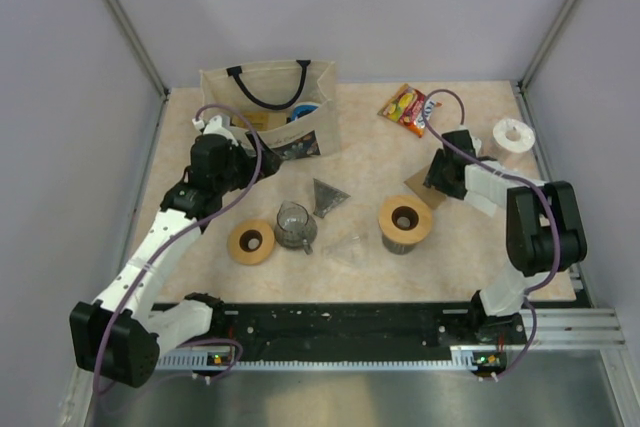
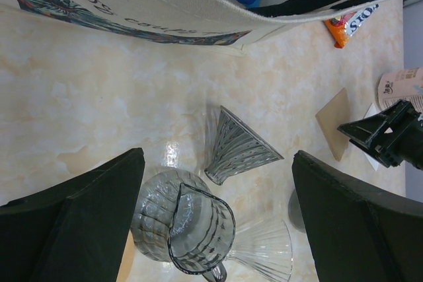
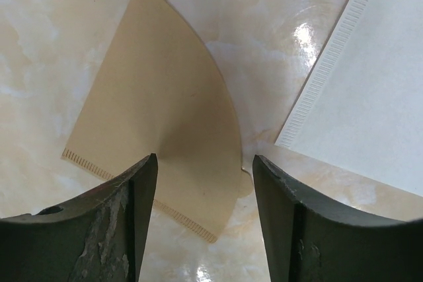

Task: Place the coffee filter in the dripper

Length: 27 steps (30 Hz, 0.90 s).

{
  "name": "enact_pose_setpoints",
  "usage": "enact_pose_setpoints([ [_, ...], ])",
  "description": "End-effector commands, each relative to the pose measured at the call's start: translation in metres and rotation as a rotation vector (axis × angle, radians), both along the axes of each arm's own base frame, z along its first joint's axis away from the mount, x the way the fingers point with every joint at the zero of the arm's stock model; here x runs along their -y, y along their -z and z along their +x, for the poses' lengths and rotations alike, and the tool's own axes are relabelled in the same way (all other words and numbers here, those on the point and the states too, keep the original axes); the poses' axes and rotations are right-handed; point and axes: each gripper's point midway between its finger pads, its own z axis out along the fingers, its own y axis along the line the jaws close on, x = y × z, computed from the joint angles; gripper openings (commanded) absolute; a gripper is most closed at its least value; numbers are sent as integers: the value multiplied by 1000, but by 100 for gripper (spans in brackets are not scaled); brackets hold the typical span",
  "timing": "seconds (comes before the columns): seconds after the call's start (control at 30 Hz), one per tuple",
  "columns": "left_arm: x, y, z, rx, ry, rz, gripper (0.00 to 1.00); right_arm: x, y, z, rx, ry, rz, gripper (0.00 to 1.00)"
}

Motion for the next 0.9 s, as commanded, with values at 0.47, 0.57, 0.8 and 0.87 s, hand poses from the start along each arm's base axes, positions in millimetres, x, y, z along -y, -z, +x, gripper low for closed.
enact_pose_setpoints([
  [0.47, 26, 3, -3, 10, 169, -44, 99, 9, -19, 3, 35, 33, -46, 61],
  [0.57, 37, 7, 3, -20, 192, -59, 99, 20, -55, 6, 142, 69, -78, 64],
  [0.8, 79, 28, 20, -157, 228, 25, 99, 38, -114, -10, 331, 138, -116, 66],
  [0.87, 86, 38, 24, -225, 230, 35, 99, 45, -128, -17, 385, 162, -133, 67],
])
